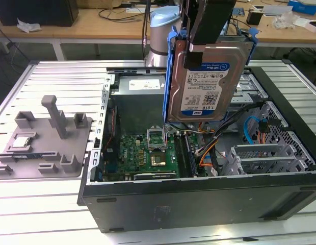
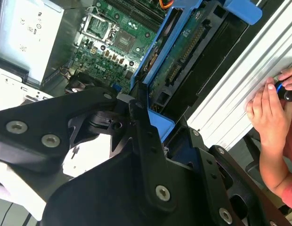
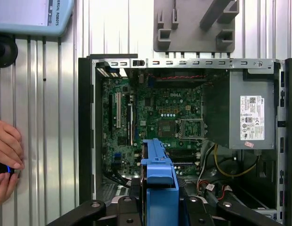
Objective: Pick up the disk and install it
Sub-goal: 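Insert the disk into the insertion slot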
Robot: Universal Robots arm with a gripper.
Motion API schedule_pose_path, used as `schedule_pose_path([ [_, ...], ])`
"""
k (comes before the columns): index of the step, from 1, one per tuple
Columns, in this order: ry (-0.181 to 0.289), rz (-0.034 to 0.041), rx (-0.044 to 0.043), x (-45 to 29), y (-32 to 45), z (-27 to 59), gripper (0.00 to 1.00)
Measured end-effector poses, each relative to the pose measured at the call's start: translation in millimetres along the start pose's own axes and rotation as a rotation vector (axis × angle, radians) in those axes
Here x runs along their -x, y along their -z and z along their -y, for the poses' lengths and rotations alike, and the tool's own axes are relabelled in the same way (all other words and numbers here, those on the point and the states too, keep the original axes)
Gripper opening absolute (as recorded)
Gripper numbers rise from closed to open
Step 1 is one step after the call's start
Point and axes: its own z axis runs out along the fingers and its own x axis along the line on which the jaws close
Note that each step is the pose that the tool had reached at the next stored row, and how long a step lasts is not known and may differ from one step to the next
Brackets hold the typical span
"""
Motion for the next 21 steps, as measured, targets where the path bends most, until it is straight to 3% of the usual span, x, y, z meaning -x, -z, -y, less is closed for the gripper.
schedule_pose_path([
  [6, 0.0, 0.0001, 0.0, -1.2, 0.0, 3.9, 0.37],
  [15, 0.0, 0.0008, 0.0, -6.1, 0.1, 19.5, 0.37],
  [19, 0.0, 0.0012, 0.0, -10.6, 0.1, 31.8, 0.37],
  [21, 0.0, 0.0046, 0.0, -17.8, 0.1, 46.1, 0.37],
])
